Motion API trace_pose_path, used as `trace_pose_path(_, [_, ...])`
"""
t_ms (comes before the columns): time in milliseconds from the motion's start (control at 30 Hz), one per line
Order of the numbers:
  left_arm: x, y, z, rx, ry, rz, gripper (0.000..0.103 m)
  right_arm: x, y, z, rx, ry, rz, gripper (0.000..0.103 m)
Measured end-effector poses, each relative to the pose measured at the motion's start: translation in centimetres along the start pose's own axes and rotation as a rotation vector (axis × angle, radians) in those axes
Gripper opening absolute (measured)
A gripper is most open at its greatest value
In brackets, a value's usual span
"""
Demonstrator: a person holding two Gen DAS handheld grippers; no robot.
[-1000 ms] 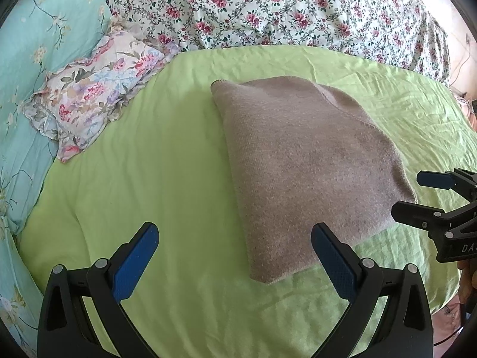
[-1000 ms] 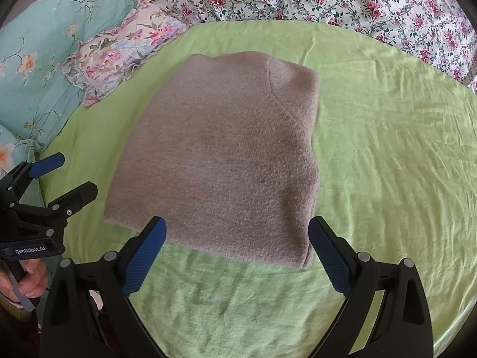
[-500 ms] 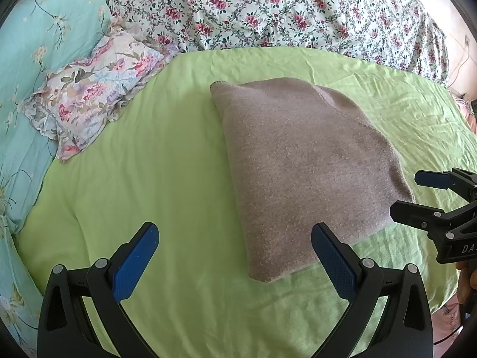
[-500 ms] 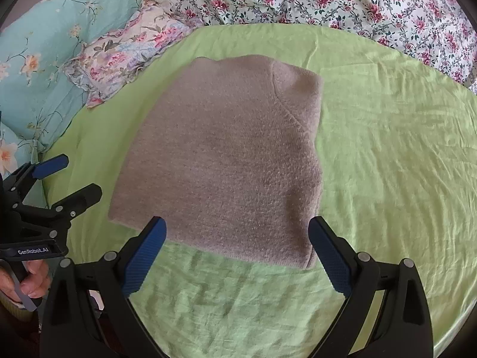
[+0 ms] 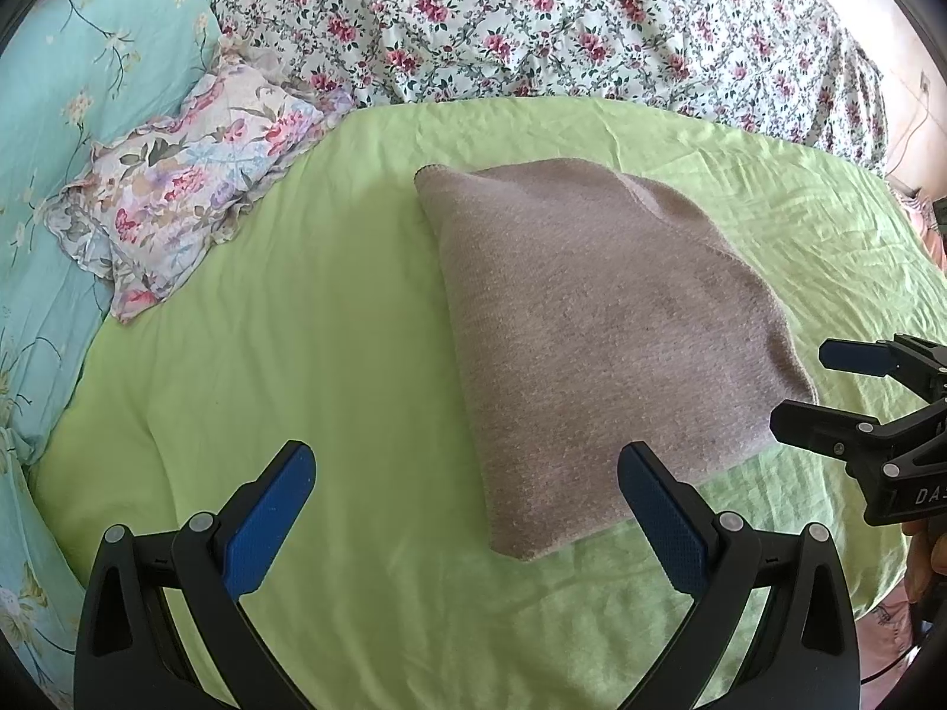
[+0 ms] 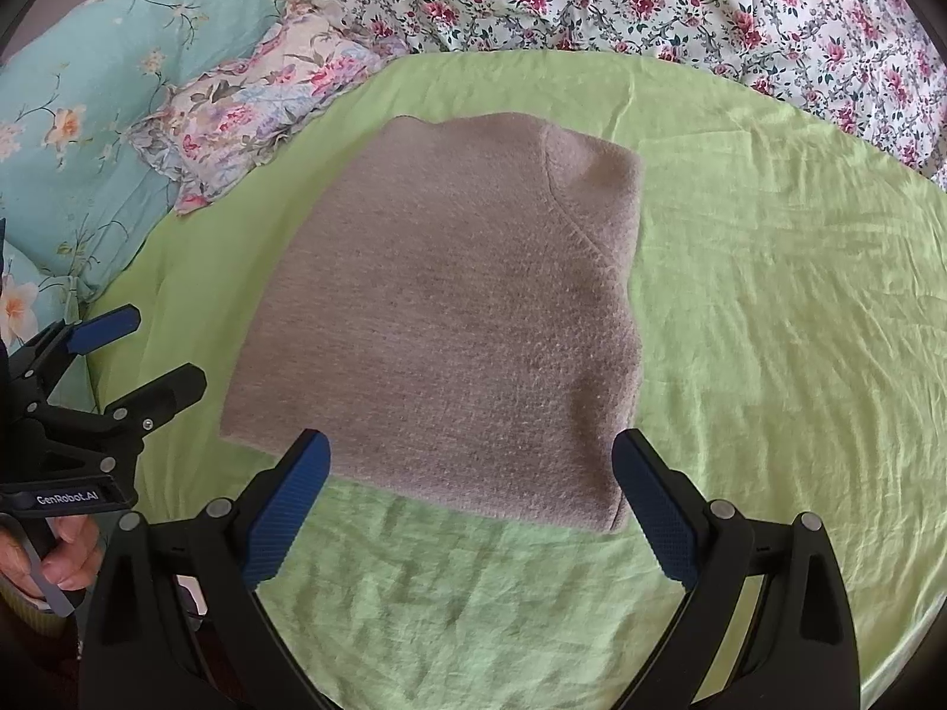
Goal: Fold small clothes
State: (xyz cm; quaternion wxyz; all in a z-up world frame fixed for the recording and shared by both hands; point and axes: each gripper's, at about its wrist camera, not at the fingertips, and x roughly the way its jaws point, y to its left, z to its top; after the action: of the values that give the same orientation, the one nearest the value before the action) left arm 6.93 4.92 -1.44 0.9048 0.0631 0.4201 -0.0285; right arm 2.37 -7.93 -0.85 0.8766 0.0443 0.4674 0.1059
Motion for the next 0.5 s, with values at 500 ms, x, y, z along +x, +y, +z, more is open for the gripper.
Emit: trace_pose_path(500, [-0.01, 0.15, 0.11, -0.002, 0.001, -0.002, 0.102, -0.27, 0.46, 0.01, 0.000, -0.006, -0.002, 0.096])
